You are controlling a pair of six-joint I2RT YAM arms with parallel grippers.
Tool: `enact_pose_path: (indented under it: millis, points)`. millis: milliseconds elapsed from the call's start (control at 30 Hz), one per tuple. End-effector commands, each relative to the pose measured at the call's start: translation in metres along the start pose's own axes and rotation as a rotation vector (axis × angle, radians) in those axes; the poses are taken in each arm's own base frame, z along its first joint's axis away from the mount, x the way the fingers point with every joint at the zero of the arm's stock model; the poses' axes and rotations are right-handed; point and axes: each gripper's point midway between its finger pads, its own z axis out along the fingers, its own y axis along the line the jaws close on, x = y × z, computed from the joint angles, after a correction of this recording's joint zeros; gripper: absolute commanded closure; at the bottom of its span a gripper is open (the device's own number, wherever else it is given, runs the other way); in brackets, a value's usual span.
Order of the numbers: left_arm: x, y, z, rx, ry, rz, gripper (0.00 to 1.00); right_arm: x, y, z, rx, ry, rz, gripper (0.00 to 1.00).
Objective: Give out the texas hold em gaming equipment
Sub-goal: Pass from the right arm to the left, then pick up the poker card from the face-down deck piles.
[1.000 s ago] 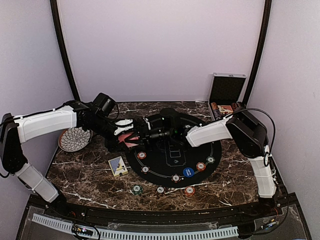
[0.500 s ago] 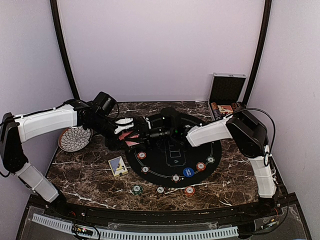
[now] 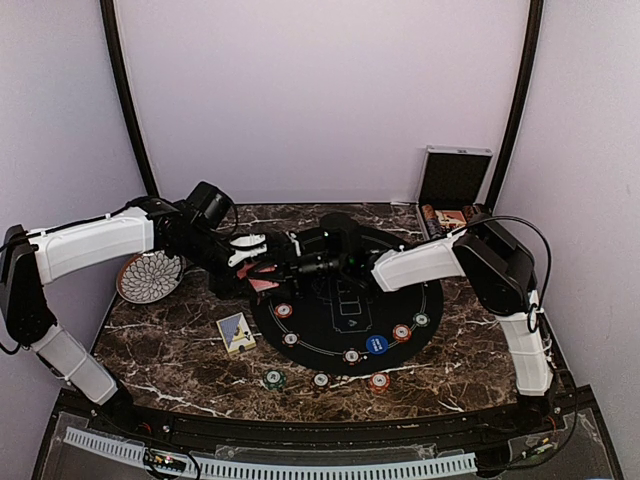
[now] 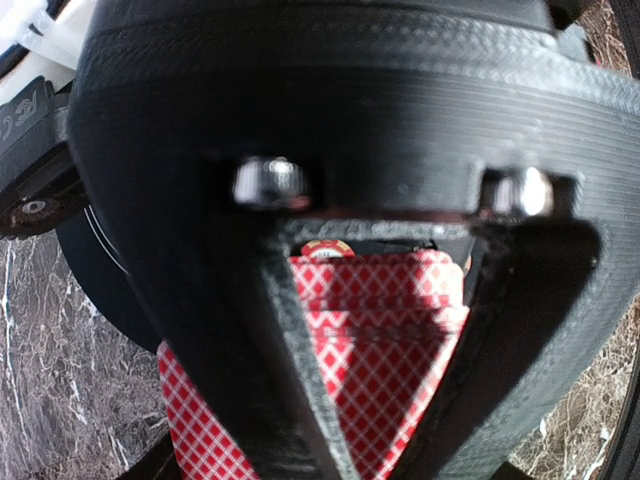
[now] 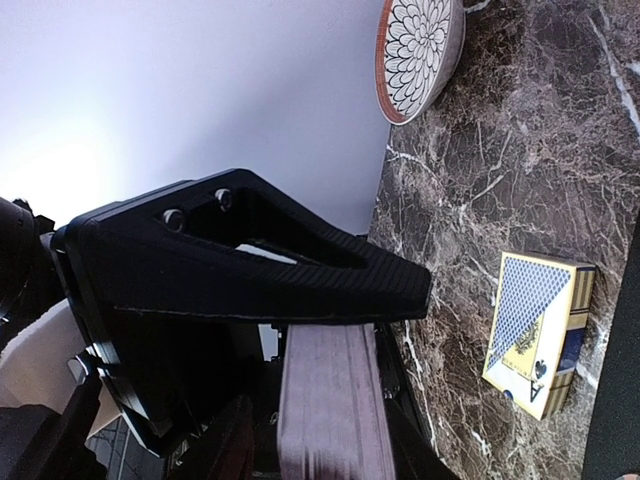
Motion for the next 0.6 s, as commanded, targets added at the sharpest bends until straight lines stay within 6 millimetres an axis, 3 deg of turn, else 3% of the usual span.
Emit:
enact_pose_path:
  millis: [0, 133, 300, 567]
  points:
    - [-0.011, 0.006, -0.007, -0.017, -0.023, 0.010, 0.77, -0.002, 0.003, 0.005, 0.019, 0.004, -0.052, 0.59]
    - [-0.011, 0.006, -0.011, -0.028, -0.023, 0.014, 0.84, -0.007, -0.014, -0.001, 0.124, -0.019, -0.059, 0.61]
    - [-0.014, 0.005, -0.015, -0.026, -0.035, 0.004, 0.86, -0.009, -0.020, -0.011, 0.150, -0.037, -0.052, 0.61]
    - [-0.012, 0.002, -0.016, -0.017, -0.028, -0.011, 0.87, -0.014, -0.006, -0.015, 0.149, -0.063, -0.082, 0.51]
